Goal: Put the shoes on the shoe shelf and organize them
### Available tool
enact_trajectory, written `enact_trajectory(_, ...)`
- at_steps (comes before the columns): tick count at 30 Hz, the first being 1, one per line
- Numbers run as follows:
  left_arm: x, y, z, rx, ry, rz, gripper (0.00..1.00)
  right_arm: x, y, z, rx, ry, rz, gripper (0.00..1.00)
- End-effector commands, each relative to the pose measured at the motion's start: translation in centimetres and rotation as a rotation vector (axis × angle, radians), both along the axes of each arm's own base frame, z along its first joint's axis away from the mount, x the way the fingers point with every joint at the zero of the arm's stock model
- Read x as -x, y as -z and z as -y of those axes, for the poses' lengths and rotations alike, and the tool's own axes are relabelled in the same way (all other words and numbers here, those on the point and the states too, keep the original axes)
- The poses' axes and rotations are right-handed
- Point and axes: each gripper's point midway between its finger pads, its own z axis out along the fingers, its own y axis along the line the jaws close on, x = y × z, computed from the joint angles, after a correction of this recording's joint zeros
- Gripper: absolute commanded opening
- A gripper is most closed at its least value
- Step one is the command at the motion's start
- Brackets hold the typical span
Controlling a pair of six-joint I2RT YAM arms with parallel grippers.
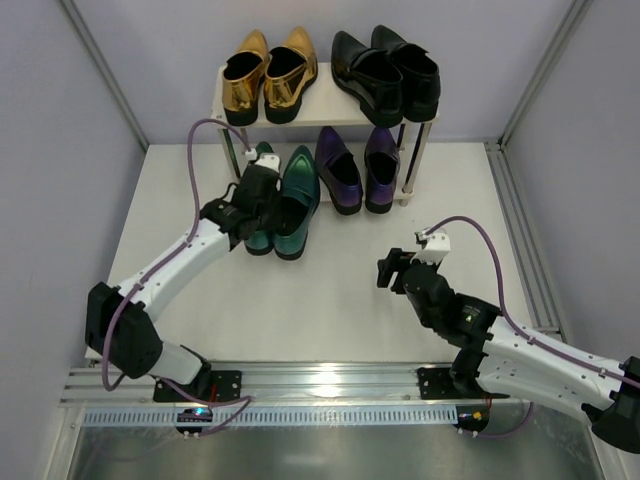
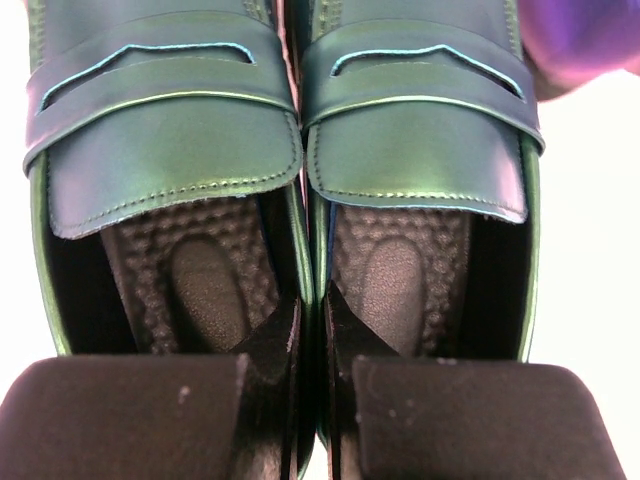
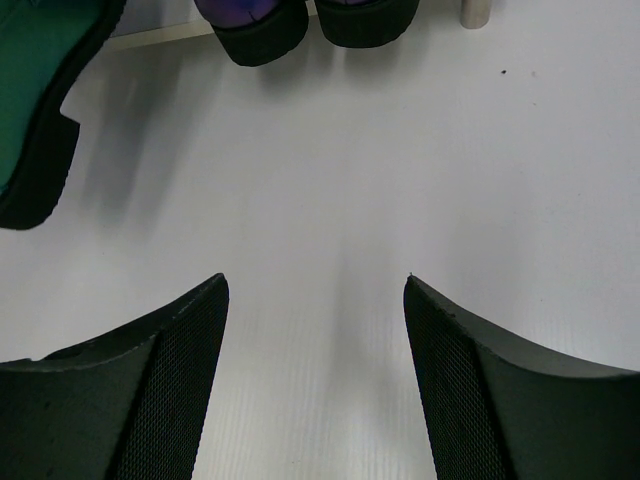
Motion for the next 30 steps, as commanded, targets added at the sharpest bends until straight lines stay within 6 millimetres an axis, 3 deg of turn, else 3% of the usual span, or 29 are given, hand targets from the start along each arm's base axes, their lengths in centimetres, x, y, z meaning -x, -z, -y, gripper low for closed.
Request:
enact_trajectory(1,-6.3,-10.7,1.1,0.19,-0.04,0.344,0.0,-0.1,-0.9,0.3,-0.011,0.016,0.028,0.73)
enact_trajectory(5,-8.5,-10.7,0.8,0.225,-0.05,0.362,0.0,-0.1,-1.2,0.3,-0.01,0.01,0.035,0.73)
enact_trajectory(12,-12.5,-8.9,1.6,0.228,-0.056,0.347,0.0,0.0,-0.8,0.3,-0.002,0.006,0.026,0.73)
enact_trajectory(19,-15.4,-11.0,2.3,0.289,-0.03,0.407,0.0,0.3,-0.6,0.8,0.001,0.01,0.025,0.73)
enact_trajectory(20,-15.8,-12.1,2.3,0.305,-0.029,0.426,0.0,0.3,-0.7,0.9,0.001,0.013,0.026,0.73)
enact_trajectory(30,-19.1,-12.6,1.0,0.272,-0.052,0.43,0.0,0.5,-0.8,1.4,0.005,0.023,0.034,0.73)
